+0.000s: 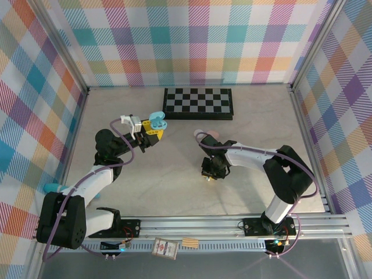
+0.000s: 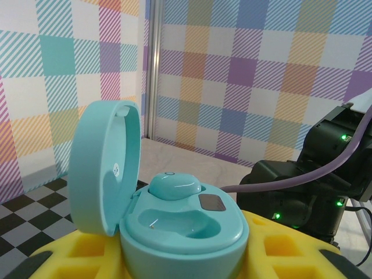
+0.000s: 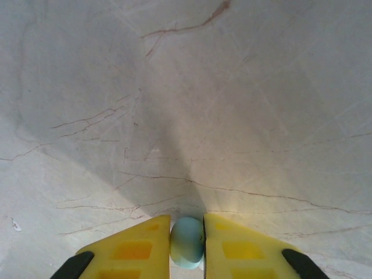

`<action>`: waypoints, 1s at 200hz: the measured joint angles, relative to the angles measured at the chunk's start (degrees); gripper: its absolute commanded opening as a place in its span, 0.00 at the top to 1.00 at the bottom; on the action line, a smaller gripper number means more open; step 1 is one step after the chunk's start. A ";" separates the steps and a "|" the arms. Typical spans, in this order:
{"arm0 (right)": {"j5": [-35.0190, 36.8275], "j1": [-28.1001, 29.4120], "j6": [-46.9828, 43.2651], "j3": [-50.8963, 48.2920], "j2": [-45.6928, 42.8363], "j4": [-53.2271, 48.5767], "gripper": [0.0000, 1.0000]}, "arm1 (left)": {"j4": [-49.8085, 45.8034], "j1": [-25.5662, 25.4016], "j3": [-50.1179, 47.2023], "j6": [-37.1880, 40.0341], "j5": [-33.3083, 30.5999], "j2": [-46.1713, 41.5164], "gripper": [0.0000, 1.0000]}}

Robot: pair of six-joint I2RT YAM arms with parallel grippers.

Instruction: Insert wireless bluetooth earbuds into charging case

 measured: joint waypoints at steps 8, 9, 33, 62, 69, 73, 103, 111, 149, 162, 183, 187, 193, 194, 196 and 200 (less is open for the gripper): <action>0.35 0.00 -0.33 -0.02 -0.33 -0.11 0.82 | 0.00 -0.02 0.00 0.00 0.00 0.00 0.67; 0.37 0.00 -0.35 -0.04 -0.35 -0.13 0.82 | 0.02 -0.02 0.00 0.00 0.00 0.00 0.67; 1.14 0.00 -1.86 -0.57 -4.87 0.00 0.83 | 0.28 -0.66 0.00 0.02 -0.02 -0.26 0.67; 1.77 0.00 -4.68 -1.46 -14.56 2.56 0.84 | 1.14 -2.75 0.00 0.04 -0.52 -0.26 0.67; 1.75 0.00 -5.62 -1.62 -16.96 3.76 0.84 | 1.60 -3.56 0.00 0.09 -0.76 -0.24 0.67; 1.64 -0.02 -6.03 -1.70 -18.25 4.48 0.84 | 1.75 -3.93 0.00 0.15 -0.92 -0.24 0.67; -0.04 -0.11 -10.01 -2.14 -27.23 11.04 0.84 | 2.97 -7.65 0.00 1.05 -2.25 0.48 0.67; -0.81 -0.11 -10.97 -2.14 -29.07 12.96 0.83 | 3.15 -8.61 0.00 1.55 -2.80 0.76 0.67; -5.03 -0.11 -14.80 2.14 -31.87 17.81 0.83 | 2.89 -13.55 1.11 4.48 -4.83 2.16 0.67; -6.51 -0.11 -15.39 3.98 -31.85 19.04 0.83 | 2.54 -15.30 1.84 5.88 -5.73 2.45 0.67; -8.63 -0.11 -16.24 6.21 -31.52 20.70 0.82 | 1.55 -17.33 2.91 7.87 -6.97 3.13 0.67; -9.03 -0.11 -16.33 6.71 -31.28 20.98 0.82 | 1.49 -17.62 3.13 8.13 -7.17 3.39 0.67; -9.44 -0.11 -16.41 7.43 -30.82 21.35 0.82 | 1.38 -17.99 3.39 8.50 -7.48 3.76 0.67; -9.55 -0.11 -16.46 7.61 -30.67 21.38 0.83 | 1.38 -18.10 3.45 8.63 -7.52 3.87 0.67; -9.64 -0.09 -16.52 7.78 -30.56 21.51 0.82 | 1.36 -18.25 3.56 8.81 -7.56 4.02 0.67; -9.94 -0.09 -16.55 8.24 -30.21 21.79 0.82 | 1.22 -18.43 3.74 9.03 -7.72 4.28 0.67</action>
